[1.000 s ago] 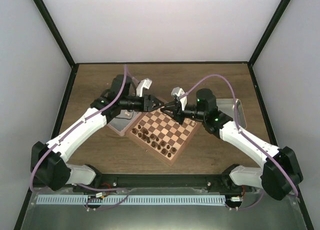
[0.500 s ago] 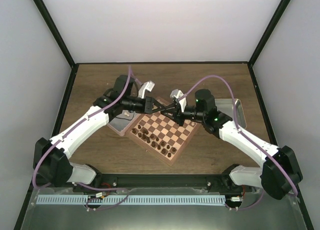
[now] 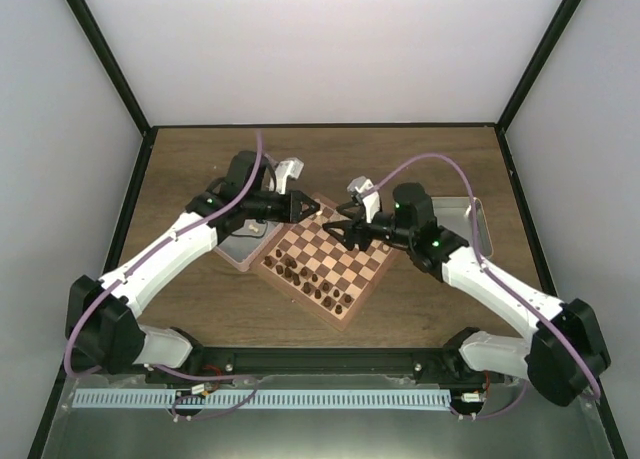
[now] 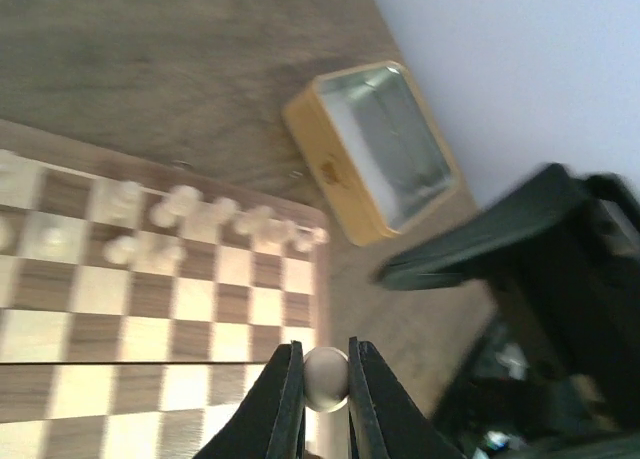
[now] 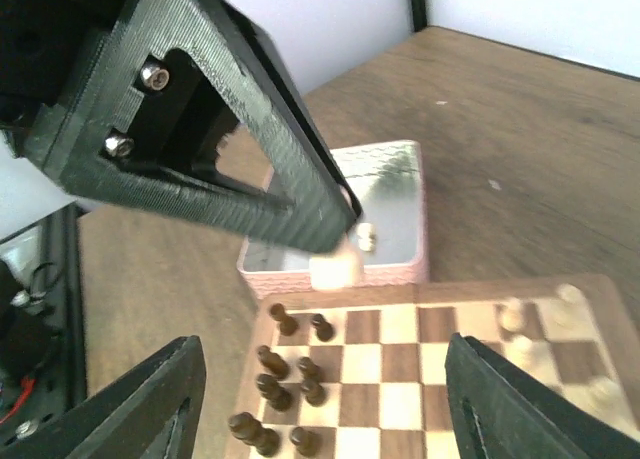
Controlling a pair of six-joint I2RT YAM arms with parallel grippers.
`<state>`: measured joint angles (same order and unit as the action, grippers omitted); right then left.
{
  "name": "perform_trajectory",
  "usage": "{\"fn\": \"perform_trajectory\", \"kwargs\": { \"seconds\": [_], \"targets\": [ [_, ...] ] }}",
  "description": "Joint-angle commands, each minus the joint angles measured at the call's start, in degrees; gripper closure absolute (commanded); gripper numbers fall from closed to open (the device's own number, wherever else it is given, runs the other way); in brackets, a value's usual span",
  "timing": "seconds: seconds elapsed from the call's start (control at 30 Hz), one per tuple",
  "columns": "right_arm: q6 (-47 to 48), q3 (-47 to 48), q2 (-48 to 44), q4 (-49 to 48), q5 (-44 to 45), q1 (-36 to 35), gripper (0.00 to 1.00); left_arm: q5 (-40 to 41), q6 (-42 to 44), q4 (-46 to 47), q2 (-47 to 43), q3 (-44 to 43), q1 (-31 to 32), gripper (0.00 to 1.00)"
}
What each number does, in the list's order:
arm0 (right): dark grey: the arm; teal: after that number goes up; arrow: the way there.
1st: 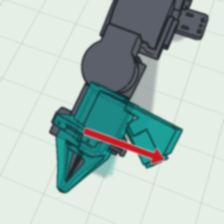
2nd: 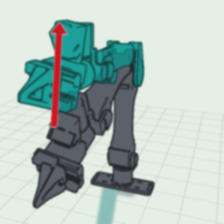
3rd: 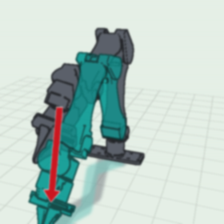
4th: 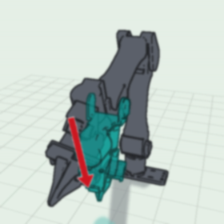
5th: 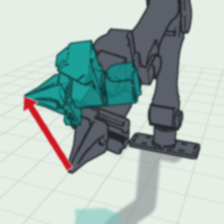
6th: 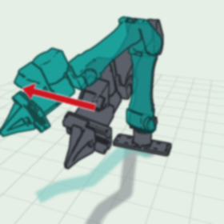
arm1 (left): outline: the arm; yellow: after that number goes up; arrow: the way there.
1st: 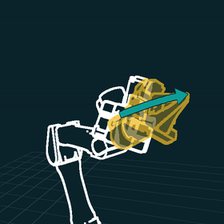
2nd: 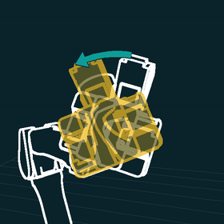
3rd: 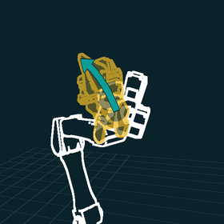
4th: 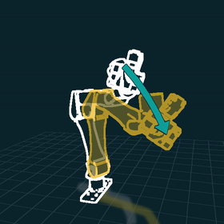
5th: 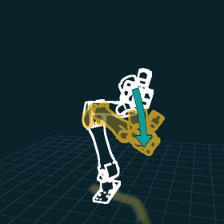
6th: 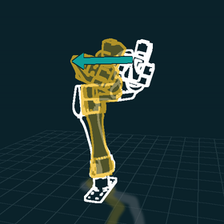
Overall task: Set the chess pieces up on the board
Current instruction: Place the chess piece on the chessboard.
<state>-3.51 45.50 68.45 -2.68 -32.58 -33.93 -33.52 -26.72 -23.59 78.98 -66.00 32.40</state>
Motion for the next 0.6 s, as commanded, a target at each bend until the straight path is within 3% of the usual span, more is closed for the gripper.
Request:
{"fn": "perform_trajectory", "kwargs": {
  "seconds": [0.0, 0.23, 0.4, 0.57],
  "targets": [
    [-7.18, -3.63, -6.67, 0.41, 14.45, 0.62, 0.31, 17.81, 3.62, 2.32, -1.79, 3.28, 1.1, 0.96],
    [-25.66, -4.4, -7.3, 11.16, 31.36, 5.45, 0.31, 29.77, 6.64, 11.58, 2.8, 8.38, 10.21, 0.96],
    [-40.56, -7.05, -6.62, 15.21, 32.59, 9.31, 0.31, 37.04, 8.89, 14.75, 11.54, 5.89, 17.81, 0.96],
    [-45.86, -10.54, -9.25, 13.84, 32.52, 10.63, 0.31, 38.32, 10.91, 15.09, 19.94, 1.68, 19.94, 0.95]
  ]
}}
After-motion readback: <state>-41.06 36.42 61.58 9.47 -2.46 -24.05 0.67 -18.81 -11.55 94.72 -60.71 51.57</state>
